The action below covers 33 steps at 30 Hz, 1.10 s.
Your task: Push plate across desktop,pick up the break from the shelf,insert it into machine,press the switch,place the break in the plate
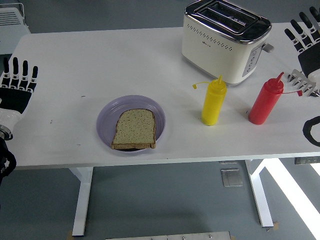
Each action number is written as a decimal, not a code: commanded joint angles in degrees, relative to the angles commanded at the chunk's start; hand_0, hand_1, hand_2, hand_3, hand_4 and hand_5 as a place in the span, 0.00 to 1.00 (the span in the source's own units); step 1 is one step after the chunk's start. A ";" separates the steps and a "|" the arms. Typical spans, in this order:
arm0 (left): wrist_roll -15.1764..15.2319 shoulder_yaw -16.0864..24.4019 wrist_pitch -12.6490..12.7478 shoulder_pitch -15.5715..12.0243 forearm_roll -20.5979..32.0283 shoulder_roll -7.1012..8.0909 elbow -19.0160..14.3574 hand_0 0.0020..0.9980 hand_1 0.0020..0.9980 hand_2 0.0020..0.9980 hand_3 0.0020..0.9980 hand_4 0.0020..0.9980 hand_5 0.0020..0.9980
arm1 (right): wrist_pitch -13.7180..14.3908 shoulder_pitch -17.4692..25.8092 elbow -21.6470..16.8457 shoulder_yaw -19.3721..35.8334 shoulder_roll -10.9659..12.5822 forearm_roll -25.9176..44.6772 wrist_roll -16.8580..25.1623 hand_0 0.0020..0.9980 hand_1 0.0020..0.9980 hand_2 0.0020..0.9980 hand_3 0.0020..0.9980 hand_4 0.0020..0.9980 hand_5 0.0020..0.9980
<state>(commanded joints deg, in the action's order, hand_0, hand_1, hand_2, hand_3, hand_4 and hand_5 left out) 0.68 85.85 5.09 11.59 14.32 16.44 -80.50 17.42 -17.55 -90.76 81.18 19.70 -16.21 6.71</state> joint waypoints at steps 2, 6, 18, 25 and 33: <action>-0.02 0.06 -0.01 0.01 0.02 -0.01 0.01 0.78 0.71 0.67 0.65 0.56 0.82 | 0.01 0.05 0.01 0.05 -0.02 0.01 0.00 0.74 0.69 0.66 0.67 0.69 0.38; -0.06 0.14 -0.04 0.00 0.05 -0.03 0.07 0.78 0.71 0.67 0.65 0.56 0.82 | 0.04 0.14 -0.02 0.21 -0.03 0.03 0.00 0.74 0.69 0.66 0.67 0.69 0.38; -0.11 0.04 -0.03 0.03 -0.44 0.01 -0.15 0.78 0.71 0.67 0.65 0.56 0.82 | 0.07 0.26 -0.11 0.49 -0.06 0.04 -0.02 0.74 0.69 0.66 0.67 0.68 0.37; -0.21 0.06 -0.02 -0.07 -0.49 0.06 -0.21 0.78 0.71 0.67 0.65 0.56 0.82 | 0.08 0.29 -0.10 0.51 -0.05 0.06 -0.03 0.74 0.69 0.66 0.67 0.67 0.37; -0.43 0.17 -0.04 -0.14 -0.46 0.12 -0.21 0.78 0.71 0.67 0.65 0.56 0.82 | 0.11 0.47 0.03 0.63 -0.05 0.05 0.00 0.74 0.69 0.66 0.67 0.67 0.36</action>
<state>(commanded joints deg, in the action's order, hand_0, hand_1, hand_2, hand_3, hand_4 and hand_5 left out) 0.25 86.03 5.06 11.45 13.87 16.56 -80.72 17.53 -17.07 -90.73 81.81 19.65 -16.16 6.71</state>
